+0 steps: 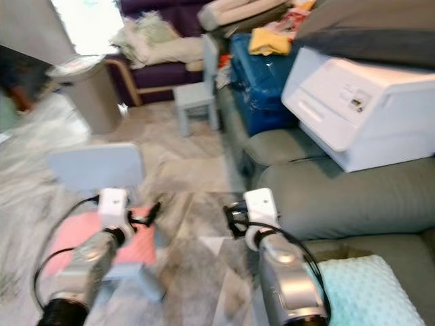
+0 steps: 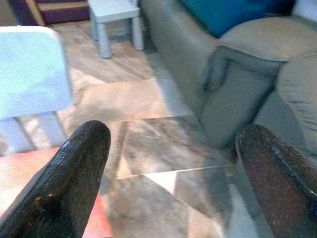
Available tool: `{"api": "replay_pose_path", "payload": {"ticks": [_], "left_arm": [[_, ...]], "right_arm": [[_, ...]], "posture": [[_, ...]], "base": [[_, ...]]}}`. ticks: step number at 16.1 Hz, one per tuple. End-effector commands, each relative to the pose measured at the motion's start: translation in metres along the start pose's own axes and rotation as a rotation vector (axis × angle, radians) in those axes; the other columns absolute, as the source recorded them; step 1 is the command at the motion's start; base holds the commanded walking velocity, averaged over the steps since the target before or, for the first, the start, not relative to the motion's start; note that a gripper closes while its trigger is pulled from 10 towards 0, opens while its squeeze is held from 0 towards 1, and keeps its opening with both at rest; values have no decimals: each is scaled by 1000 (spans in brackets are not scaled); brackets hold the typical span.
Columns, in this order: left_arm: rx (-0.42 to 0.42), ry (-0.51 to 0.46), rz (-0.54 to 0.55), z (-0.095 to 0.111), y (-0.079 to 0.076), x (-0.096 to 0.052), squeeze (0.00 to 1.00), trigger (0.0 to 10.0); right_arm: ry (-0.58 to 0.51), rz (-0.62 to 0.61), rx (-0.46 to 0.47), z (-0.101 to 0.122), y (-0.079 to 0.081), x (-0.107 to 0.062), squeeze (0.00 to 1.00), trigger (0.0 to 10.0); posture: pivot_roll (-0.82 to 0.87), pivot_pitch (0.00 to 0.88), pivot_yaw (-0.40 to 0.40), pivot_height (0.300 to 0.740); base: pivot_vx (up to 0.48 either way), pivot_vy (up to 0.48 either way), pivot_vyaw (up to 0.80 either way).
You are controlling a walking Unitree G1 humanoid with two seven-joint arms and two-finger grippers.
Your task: Move the pillow to the sofa
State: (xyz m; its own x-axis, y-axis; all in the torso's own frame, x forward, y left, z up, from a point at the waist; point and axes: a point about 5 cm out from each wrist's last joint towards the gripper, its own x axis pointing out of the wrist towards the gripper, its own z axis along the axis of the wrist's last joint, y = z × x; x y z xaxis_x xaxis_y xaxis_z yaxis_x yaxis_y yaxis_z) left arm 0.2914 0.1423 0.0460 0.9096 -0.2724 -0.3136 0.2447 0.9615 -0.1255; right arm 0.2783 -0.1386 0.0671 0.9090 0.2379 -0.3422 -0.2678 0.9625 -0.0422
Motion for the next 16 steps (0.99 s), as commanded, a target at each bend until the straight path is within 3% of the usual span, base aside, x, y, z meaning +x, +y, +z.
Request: {"api": "replay_pose_path", "payload": {"ticks": [1,16], "left_arm": [[26,-11,22,6,10,-2,0,10000],[27,-13,28,8,10,1,0,10000]], "right_arm": [[-16,7,19,4,4,2,0,10000],[-27,8,18,5,4,3,0,10000]], "posture": [[-102,0,89,740],[-103,0,89,740]], "base": [[0,345,0],[0,480,0]]}}
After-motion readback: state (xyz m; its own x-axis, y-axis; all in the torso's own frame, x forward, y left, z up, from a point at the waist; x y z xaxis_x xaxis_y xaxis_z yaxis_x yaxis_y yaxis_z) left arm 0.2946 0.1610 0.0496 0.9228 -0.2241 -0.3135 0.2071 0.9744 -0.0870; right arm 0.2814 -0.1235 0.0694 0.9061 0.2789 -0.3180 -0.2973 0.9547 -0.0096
